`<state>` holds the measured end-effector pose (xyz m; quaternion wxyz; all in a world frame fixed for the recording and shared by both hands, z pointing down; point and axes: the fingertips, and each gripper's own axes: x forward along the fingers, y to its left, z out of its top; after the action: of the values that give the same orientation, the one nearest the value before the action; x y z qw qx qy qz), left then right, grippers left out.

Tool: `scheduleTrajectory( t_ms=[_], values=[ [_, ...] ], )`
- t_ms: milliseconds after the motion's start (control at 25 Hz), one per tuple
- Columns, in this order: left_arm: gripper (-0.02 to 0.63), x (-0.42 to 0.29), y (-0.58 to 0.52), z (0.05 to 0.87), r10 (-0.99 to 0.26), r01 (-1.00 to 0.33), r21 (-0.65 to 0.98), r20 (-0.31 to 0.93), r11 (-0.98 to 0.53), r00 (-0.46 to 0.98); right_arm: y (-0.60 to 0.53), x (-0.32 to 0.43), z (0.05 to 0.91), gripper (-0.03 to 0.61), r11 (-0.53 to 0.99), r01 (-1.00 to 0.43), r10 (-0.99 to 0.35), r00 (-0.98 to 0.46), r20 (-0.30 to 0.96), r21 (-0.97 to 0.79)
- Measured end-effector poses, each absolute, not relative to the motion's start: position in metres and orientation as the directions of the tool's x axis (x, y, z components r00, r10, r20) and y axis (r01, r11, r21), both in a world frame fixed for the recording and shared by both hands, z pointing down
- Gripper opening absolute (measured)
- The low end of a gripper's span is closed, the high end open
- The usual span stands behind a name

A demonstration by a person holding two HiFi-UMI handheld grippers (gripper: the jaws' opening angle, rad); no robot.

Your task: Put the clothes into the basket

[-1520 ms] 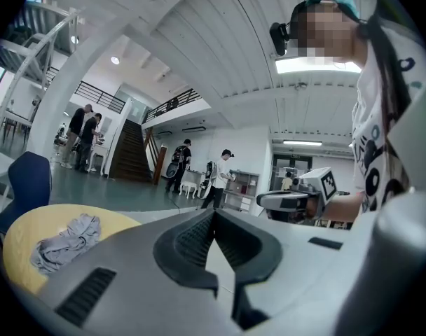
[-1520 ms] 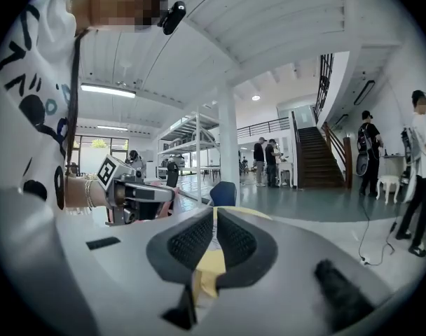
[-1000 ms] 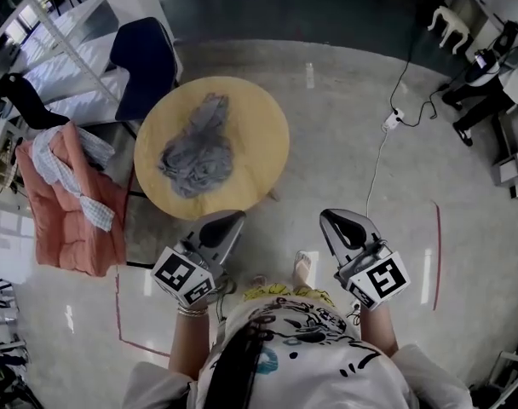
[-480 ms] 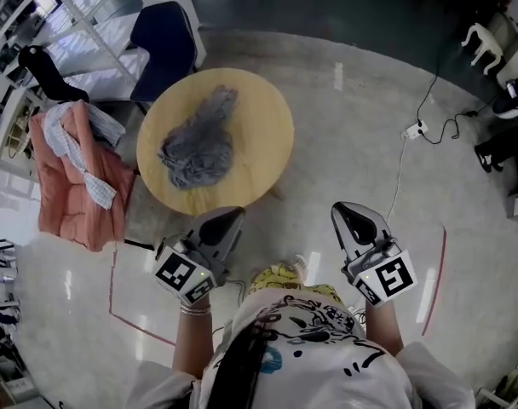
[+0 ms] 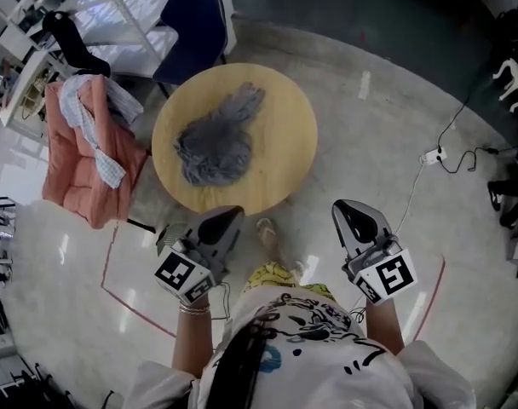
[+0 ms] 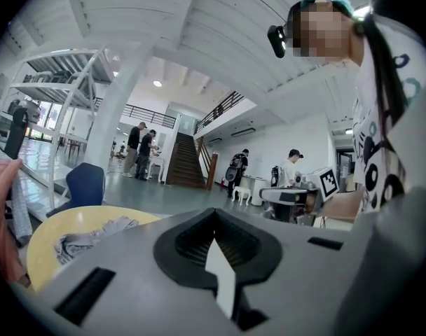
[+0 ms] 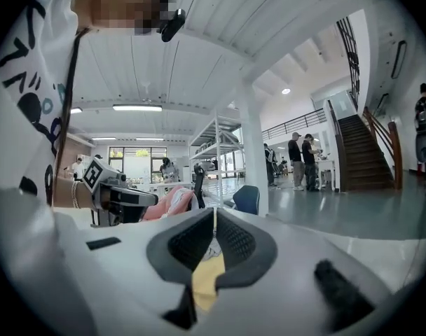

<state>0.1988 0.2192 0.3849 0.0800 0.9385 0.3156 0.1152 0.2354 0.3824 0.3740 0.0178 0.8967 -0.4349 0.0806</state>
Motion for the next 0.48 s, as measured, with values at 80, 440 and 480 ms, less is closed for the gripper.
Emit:
scheduleTrajectory(
  t_ms=[80, 440, 480],
  values=[
    [0.014, 0.213, 0.204, 0.385, 0.583, 0.544, 0.229, 0.165, -0.807, 0.796, 0.367, 0.255, 0.375, 0.031, -0.595, -0.803, -0.796, 0.584, 0.162, -0.034],
    [0.014, 0.280, 0.137, 0.392, 0.490, 0.447, 0.241, 0.168, -0.862, 0.855, 0.280, 0.327, 0.379, 0.031, -0.458, -0.889, -0.877, 0.448, 0.174, -0.021],
    [0.014, 0.287, 0.132, 0.395, 0.483, 0.437, 0.244, 0.176, -0.866, 0.858, 0.272, 0.334, 0.381, 0.031, -0.446, -0.895, -0.882, 0.436, 0.179, -0.019]
  ],
)
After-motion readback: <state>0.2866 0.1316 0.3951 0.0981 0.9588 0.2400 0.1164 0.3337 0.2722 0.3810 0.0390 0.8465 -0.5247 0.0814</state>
